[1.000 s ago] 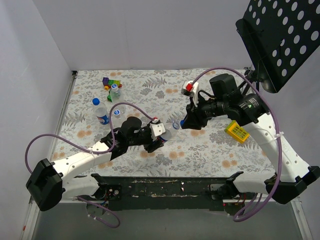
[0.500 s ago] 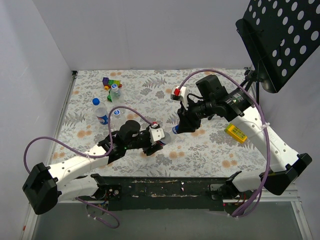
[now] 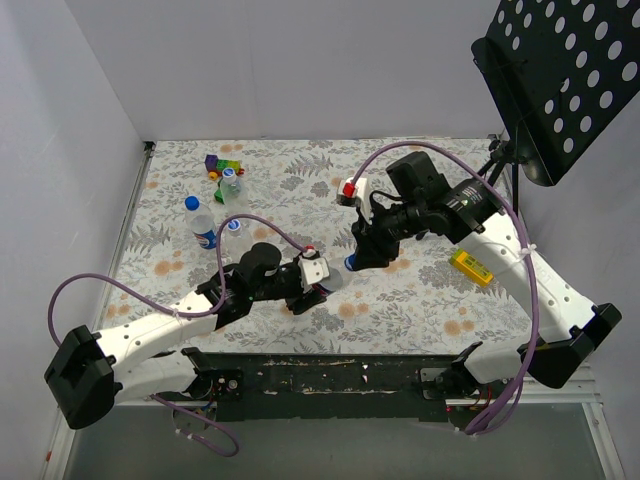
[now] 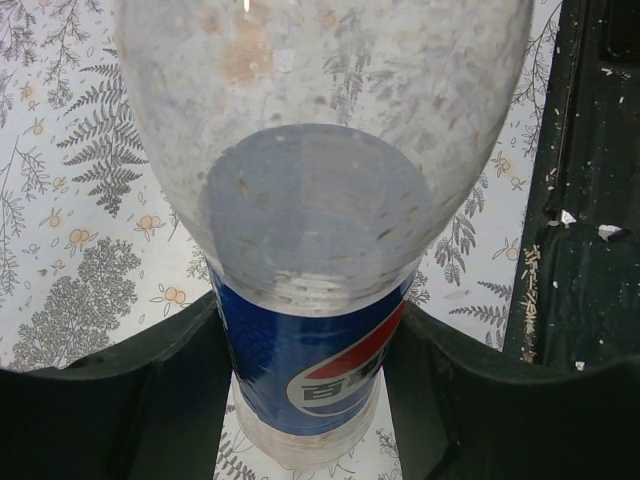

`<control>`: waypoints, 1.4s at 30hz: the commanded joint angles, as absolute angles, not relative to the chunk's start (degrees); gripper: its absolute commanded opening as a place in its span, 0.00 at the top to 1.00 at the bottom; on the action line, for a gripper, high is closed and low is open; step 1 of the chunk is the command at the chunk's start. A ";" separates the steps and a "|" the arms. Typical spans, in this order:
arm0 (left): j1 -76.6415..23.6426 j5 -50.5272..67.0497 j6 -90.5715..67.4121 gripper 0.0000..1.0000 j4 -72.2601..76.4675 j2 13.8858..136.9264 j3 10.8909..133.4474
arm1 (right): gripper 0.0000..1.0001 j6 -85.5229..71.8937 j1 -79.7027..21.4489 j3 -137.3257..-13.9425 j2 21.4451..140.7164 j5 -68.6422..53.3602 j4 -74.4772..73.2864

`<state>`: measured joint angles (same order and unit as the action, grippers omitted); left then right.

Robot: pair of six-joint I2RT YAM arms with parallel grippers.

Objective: Screw on the bottle caps
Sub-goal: Screw the bottle cap onto the plastic bottle.

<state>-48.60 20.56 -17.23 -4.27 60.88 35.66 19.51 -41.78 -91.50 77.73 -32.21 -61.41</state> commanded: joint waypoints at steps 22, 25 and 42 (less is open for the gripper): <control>-49.22 29.79 -20.04 0.48 0.97 61.00 36.04 | 0.92 26.28 -46.14 -90.00 79.01 -34.89 -66.01; -49.39 30.06 -19.78 0.48 0.44 60.91 36.30 | 0.92 26.63 -46.32 -90.09 79.01 -35.68 -65.74; -49.39 30.59 -21.36 0.61 -2.72 62.22 37.79 | 0.92 29.88 -47.55 -90.09 78.49 -37.97 -68.02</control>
